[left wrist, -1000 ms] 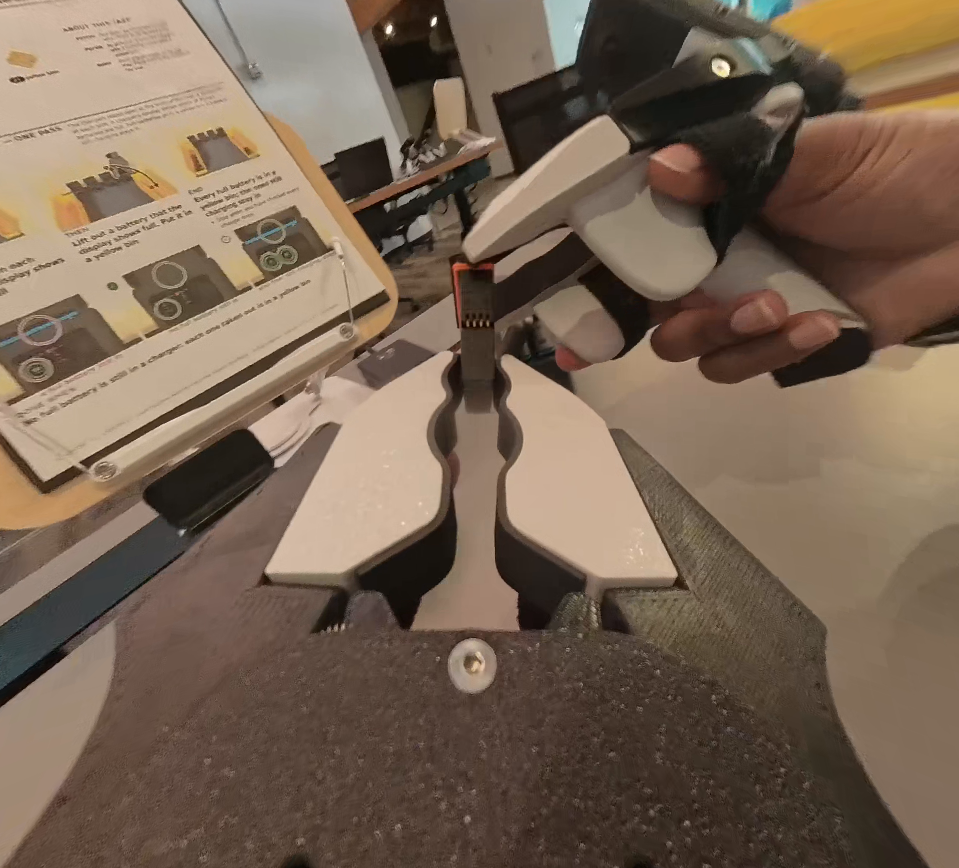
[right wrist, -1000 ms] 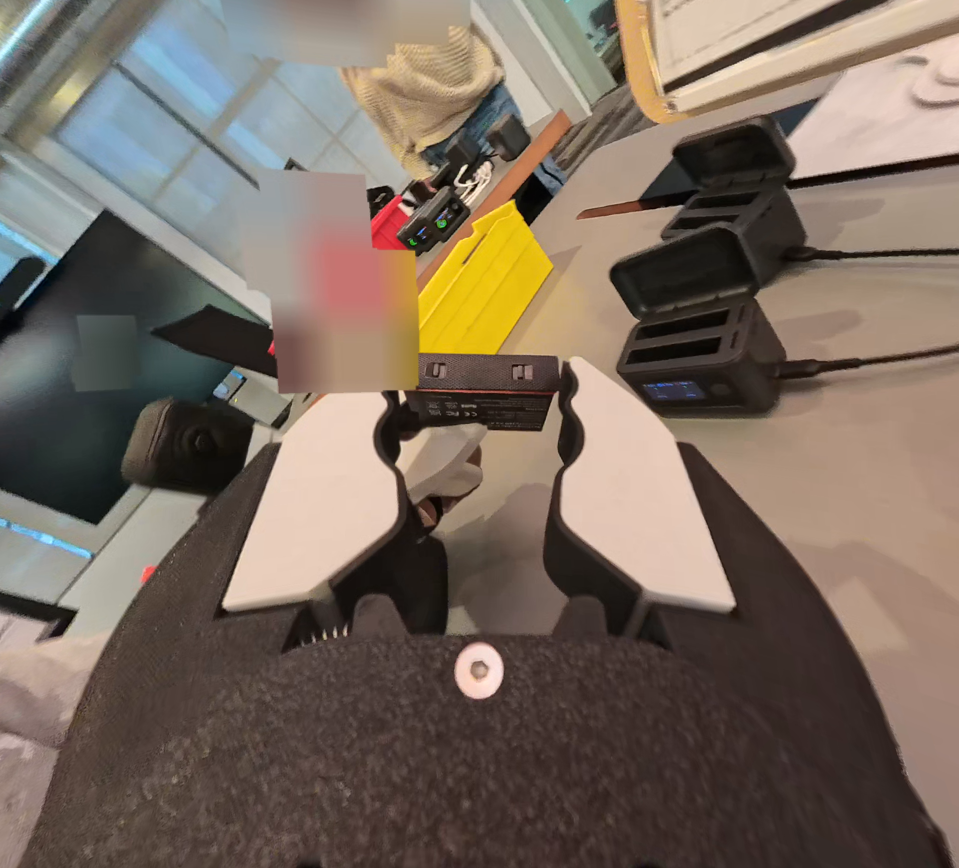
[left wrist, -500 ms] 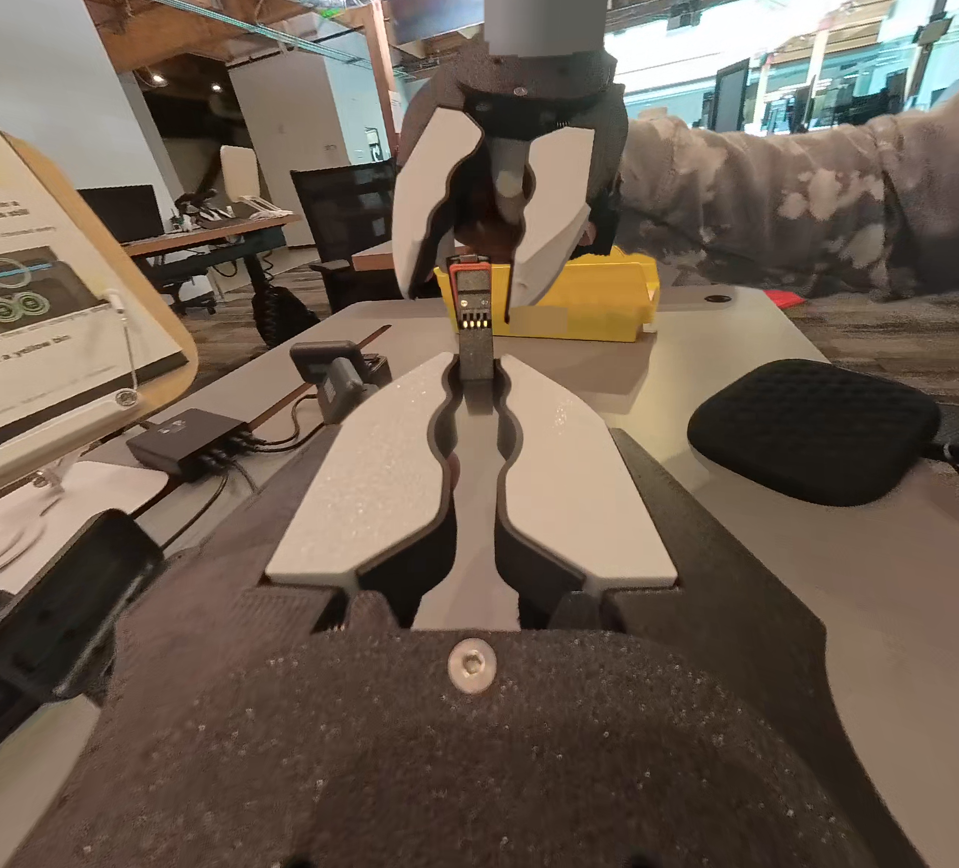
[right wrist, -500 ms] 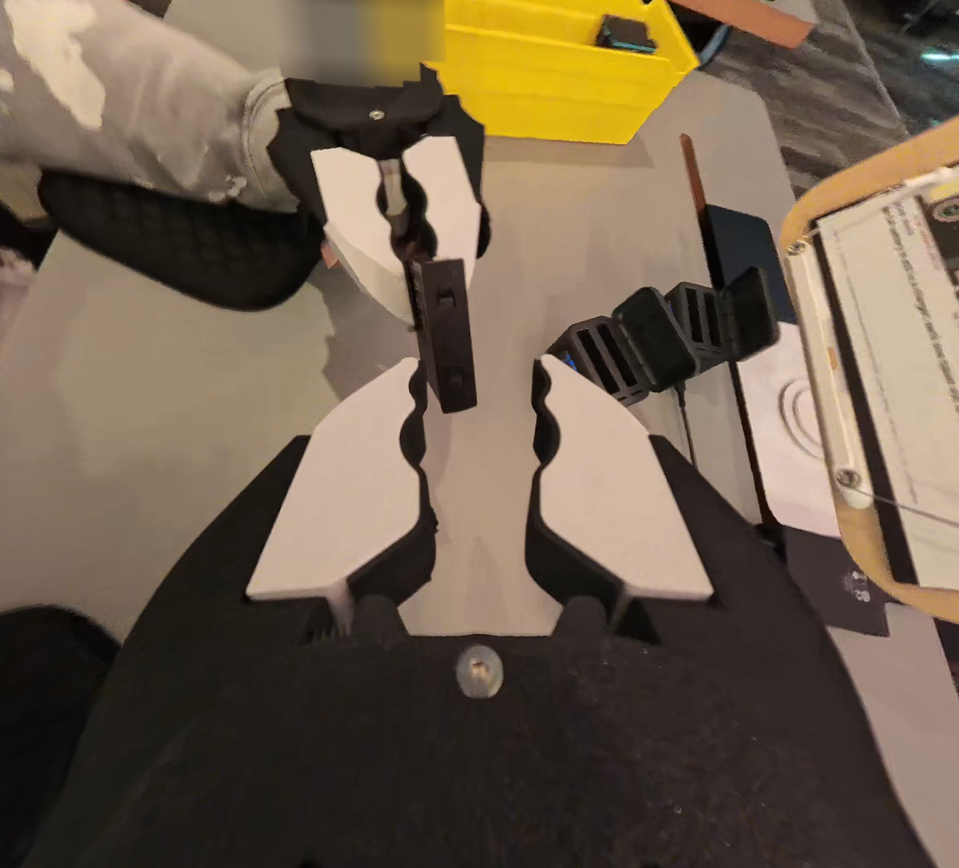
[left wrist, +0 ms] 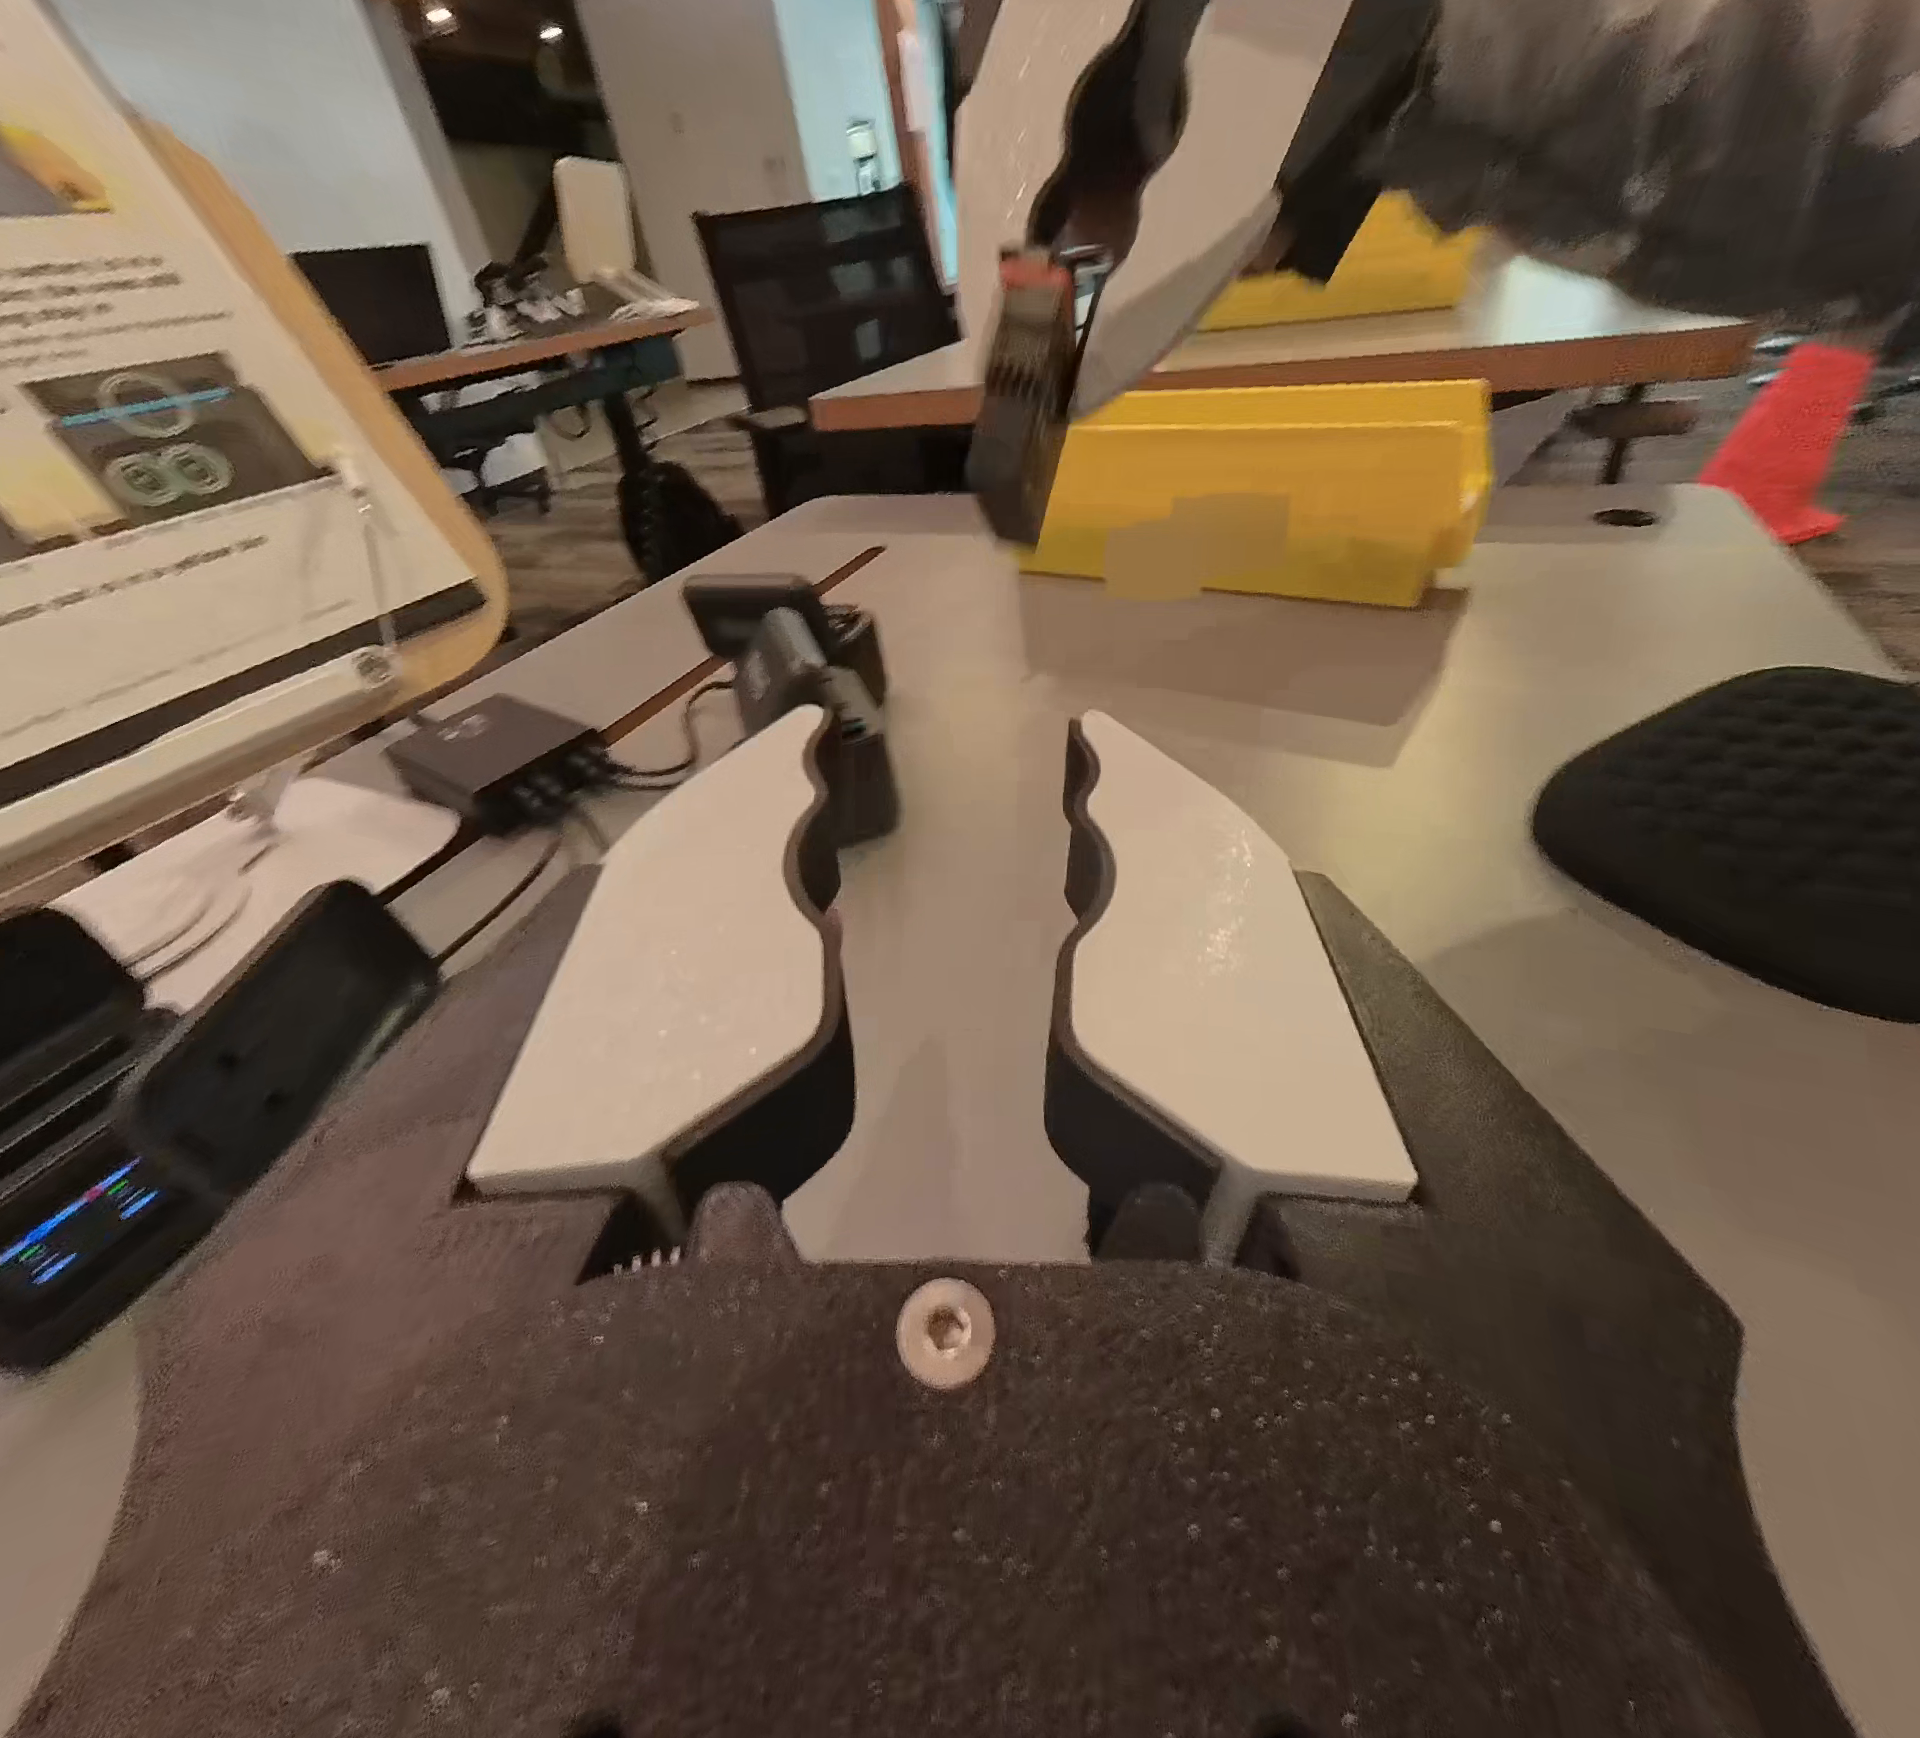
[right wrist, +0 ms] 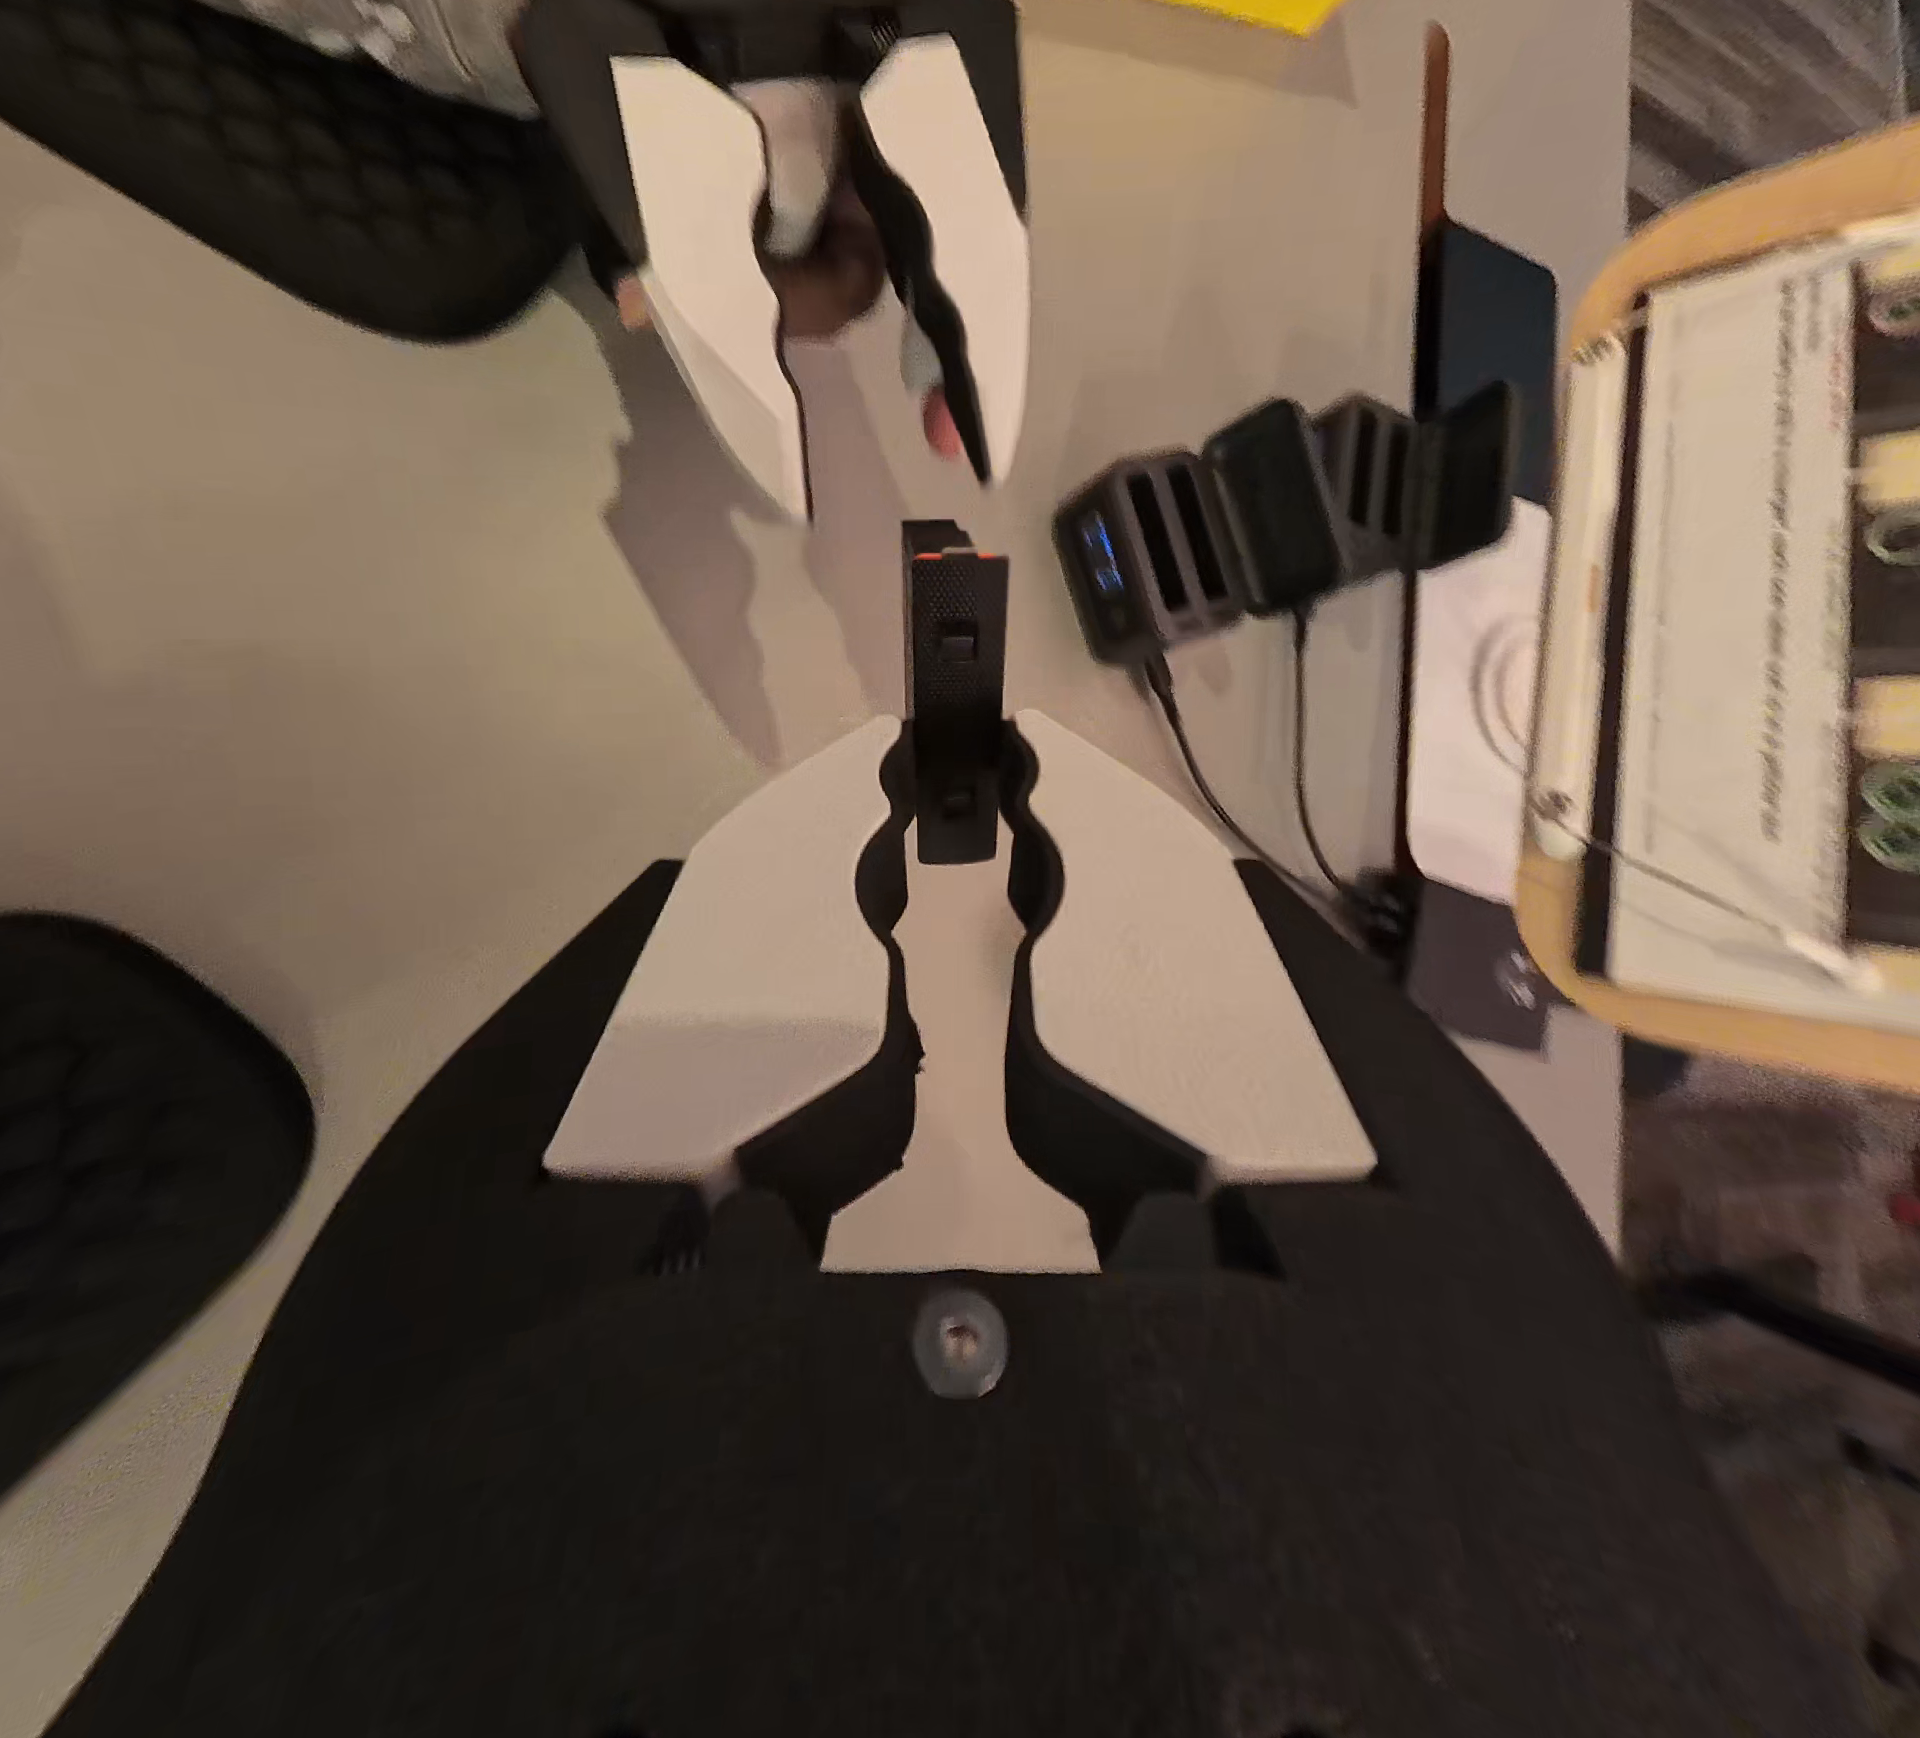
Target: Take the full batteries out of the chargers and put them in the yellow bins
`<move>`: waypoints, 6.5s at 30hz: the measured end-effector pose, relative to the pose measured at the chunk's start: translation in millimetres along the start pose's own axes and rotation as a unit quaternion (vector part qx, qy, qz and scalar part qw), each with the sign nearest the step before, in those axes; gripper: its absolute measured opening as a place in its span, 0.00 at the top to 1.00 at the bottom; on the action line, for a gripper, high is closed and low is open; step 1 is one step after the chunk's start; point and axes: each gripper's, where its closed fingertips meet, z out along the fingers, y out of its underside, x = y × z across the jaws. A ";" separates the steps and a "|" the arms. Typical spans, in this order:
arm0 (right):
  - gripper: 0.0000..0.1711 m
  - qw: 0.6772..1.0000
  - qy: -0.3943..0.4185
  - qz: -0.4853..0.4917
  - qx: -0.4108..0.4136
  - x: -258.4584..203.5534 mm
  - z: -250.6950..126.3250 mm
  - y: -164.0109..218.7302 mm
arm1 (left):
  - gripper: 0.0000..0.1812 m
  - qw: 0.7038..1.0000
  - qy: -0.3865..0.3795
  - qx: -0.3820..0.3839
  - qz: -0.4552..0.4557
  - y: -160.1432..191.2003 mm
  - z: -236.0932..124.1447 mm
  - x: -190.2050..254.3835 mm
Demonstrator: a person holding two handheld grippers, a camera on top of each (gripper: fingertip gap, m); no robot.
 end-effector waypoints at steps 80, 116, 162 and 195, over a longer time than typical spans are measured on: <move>0.48 0.895 0.213 0.391 0.031 41.9 65.6 171.3 | 0.65 0.904 -0.292 -0.313 -0.017 129.5 -29.6 -114.5; 0.46 0.868 0.239 0.434 0.030 58.0 163.4 94.4 | 0.76 0.937 -0.271 -0.215 -0.041 93.9 -13.6 -105.4; 0.63 0.858 0.212 0.463 0.071 -21.6 107.3 80.4 | 0.69 0.942 0.038 -0.319 -0.095 137.8 35.6 -73.1; 1.00 0.837 0.272 0.466 0.091 -44.3 92.7 69.8 | 0.70 0.941 0.004 -0.337 -0.032 143.7 28.3 -76.6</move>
